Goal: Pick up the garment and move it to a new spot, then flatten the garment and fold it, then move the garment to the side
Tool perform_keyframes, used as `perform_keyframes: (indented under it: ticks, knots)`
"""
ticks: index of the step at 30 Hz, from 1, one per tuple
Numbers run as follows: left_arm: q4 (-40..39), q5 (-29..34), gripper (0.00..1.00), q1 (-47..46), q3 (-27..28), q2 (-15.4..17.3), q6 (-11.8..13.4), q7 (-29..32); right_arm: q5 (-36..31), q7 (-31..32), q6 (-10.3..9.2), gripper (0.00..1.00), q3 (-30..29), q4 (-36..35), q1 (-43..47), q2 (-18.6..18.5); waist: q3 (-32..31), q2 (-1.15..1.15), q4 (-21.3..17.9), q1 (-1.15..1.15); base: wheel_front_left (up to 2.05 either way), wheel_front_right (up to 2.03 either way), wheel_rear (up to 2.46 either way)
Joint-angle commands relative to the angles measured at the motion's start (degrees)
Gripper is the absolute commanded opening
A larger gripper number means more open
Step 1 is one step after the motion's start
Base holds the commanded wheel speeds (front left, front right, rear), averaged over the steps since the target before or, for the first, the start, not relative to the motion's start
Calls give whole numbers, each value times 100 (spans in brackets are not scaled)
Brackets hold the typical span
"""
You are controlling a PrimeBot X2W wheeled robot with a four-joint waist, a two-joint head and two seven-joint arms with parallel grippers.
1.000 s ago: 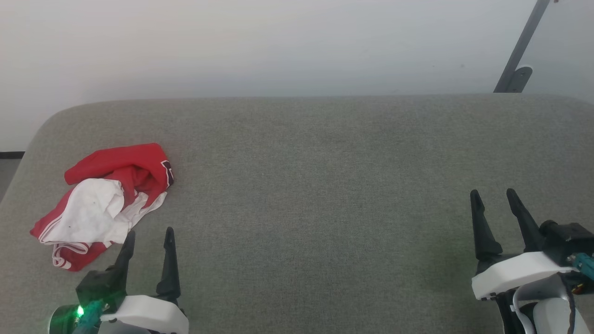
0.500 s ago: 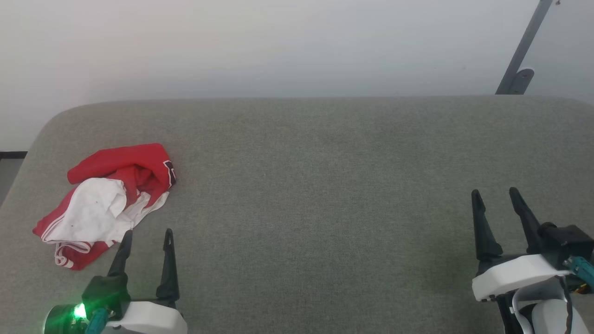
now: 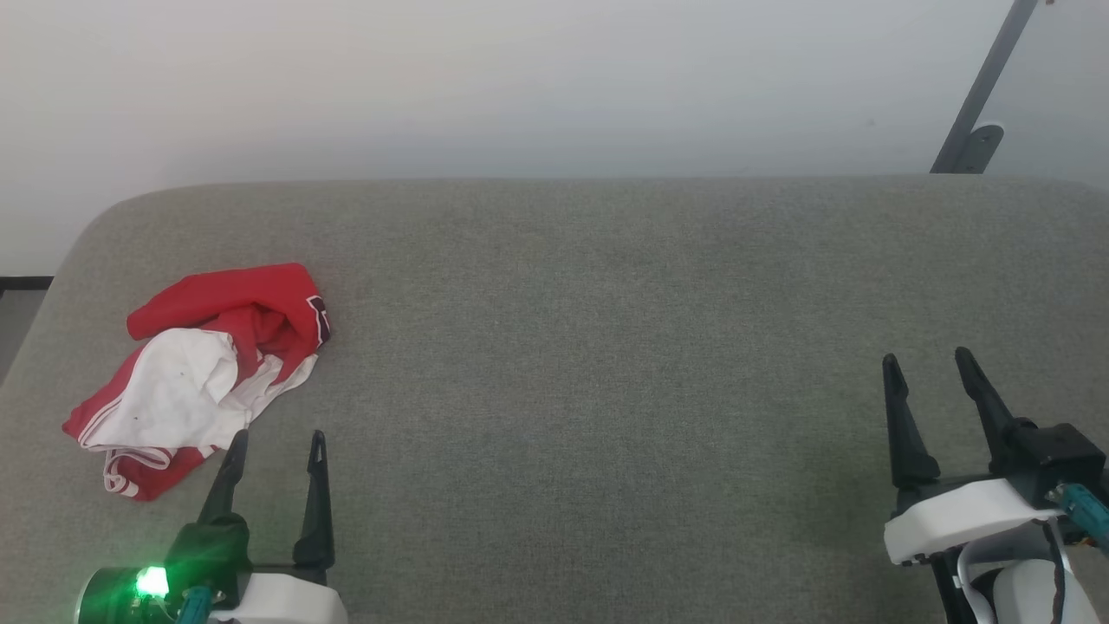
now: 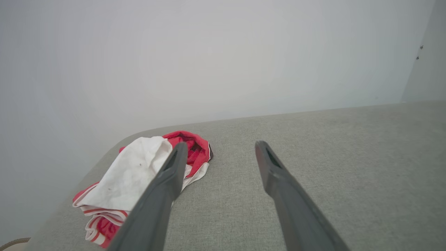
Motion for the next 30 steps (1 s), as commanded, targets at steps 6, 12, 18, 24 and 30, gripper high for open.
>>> perform_keyframes:
  ticks: [6, 12, 18, 24, 30]
  knots:
    - [27, 85, 100, -40, 132, -62, -151, -45, 50, -47, -1, 100, -96, -25, 33, 26, 25, 0, 4, 0, 0, 0, 0]
    - [64, 100, 100, -93, 203, -126, -233, -45, 99, -47, -1, 100, -137, -45, 28, 52, 47, 0, 19, 0, 0, 0, 0]
    - [170, 34, 100, -170, 277, -219, -328, -45, 166, -47, -1, 100, -132, -21, 75, 67, 36, 0, 216, 0, 0, 0, 0]
    - [250, 93, 100, -166, 330, -309, -367, -45, 215, -46, 0, 100, -23, -13, 121, 50, -2, 0, 711, 0, 0, 0, 0]
    - [289, 128, 100, -139, 391, -371, -341, -45, 275, -46, -1, 100, 208, 43, 69, 11, 28, 0, 1399, 0, 0, 0, 0]
